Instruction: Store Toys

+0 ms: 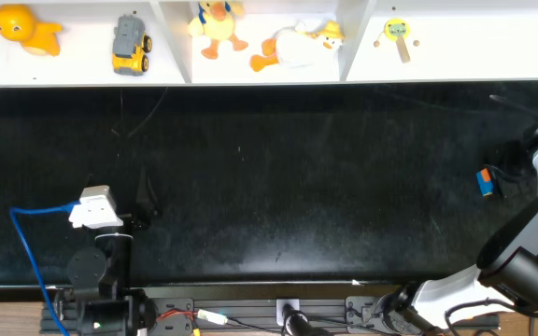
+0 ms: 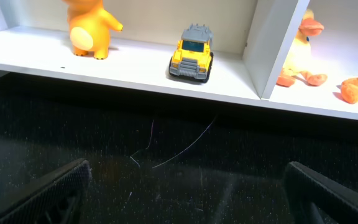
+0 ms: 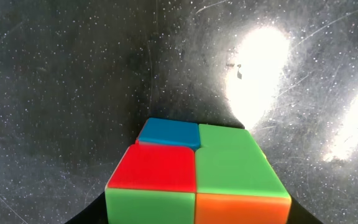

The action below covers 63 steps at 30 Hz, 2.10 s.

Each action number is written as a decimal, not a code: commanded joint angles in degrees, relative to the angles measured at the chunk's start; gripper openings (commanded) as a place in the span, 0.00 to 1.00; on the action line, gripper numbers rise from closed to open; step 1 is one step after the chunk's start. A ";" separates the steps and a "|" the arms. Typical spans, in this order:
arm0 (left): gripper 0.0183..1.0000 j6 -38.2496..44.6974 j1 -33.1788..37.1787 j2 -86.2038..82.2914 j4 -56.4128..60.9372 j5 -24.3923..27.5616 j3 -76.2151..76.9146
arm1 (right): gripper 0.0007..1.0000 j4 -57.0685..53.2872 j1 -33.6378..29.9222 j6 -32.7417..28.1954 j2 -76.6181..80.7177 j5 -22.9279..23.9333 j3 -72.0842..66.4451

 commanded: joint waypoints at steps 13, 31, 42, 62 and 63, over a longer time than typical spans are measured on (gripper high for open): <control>1.00 -0.44 -0.37 -0.57 0.28 -0.48 -0.48 | 0.04 -8.00 0.07 -13.42 -9.97 1.14 10.45; 1.00 -0.44 -0.37 -0.57 0.28 -0.46 -0.48 | 0.05 15.91 0.04 -57.46 -11.72 -24.74 11.50; 1.00 -0.44 -0.37 -0.57 0.28 -0.46 -0.48 | 0.05 38.03 0.15 -60.33 1.44 -36.87 11.50; 1.00 -0.42 -0.37 -0.57 0.28 -0.46 -0.48 | 0.04 59.91 9.31 -60.30 12.52 -33.35 11.50; 1.00 -0.44 -0.37 -0.57 0.28 -0.46 -0.48 | 0.04 60.04 9.31 -60.30 12.79 -33.35 11.50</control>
